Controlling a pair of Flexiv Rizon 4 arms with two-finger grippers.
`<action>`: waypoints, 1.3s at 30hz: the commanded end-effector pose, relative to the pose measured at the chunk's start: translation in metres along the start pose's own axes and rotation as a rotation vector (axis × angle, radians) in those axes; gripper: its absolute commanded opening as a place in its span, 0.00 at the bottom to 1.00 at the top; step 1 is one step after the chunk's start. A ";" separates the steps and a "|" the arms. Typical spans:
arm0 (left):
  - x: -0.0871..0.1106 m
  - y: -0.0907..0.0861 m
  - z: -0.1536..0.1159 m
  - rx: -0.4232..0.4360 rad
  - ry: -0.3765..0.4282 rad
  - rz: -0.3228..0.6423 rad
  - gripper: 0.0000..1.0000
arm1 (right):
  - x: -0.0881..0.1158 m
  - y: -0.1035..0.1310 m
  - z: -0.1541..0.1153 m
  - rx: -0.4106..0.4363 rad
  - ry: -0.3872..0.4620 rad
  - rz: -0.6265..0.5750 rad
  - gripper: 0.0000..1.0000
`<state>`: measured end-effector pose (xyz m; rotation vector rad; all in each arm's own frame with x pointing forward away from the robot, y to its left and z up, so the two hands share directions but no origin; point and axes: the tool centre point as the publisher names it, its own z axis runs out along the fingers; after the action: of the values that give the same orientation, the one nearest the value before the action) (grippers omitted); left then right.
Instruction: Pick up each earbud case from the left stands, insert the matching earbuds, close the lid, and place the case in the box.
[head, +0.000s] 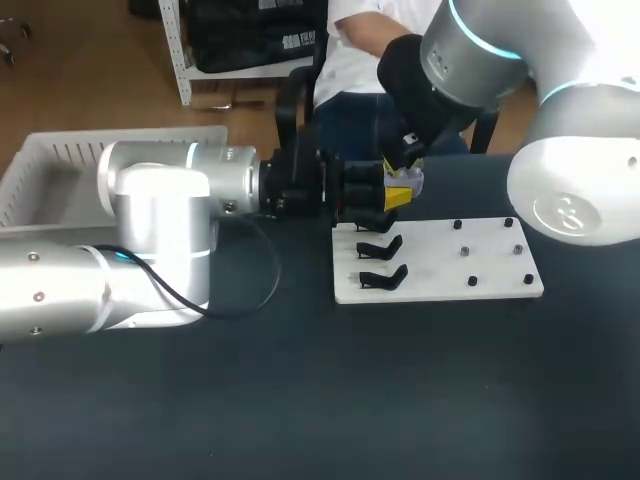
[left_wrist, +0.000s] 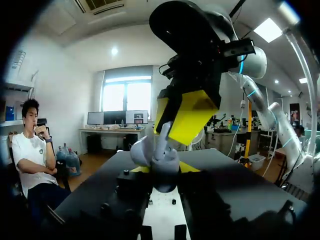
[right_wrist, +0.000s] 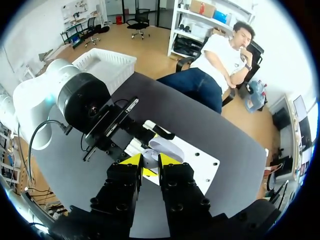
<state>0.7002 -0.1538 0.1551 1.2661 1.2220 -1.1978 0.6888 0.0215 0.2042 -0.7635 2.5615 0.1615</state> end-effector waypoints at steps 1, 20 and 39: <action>-0.001 -0.002 0.000 -0.006 -0.005 0.004 0.00 | 0.002 -0.001 0.000 0.002 -0.001 0.002 0.00; -0.001 -0.002 0.000 -0.006 -0.005 0.004 0.00 | 0.001 0.004 0.003 -0.005 0.002 -0.007 0.00; -0.001 -0.002 0.000 -0.006 -0.005 0.004 0.00 | 0.004 0.007 0.009 -0.012 0.030 -0.022 0.00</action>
<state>0.7000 -0.1530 0.1544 1.2667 1.2213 -1.1978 0.6847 0.0251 0.1961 -0.8021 2.5774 0.1599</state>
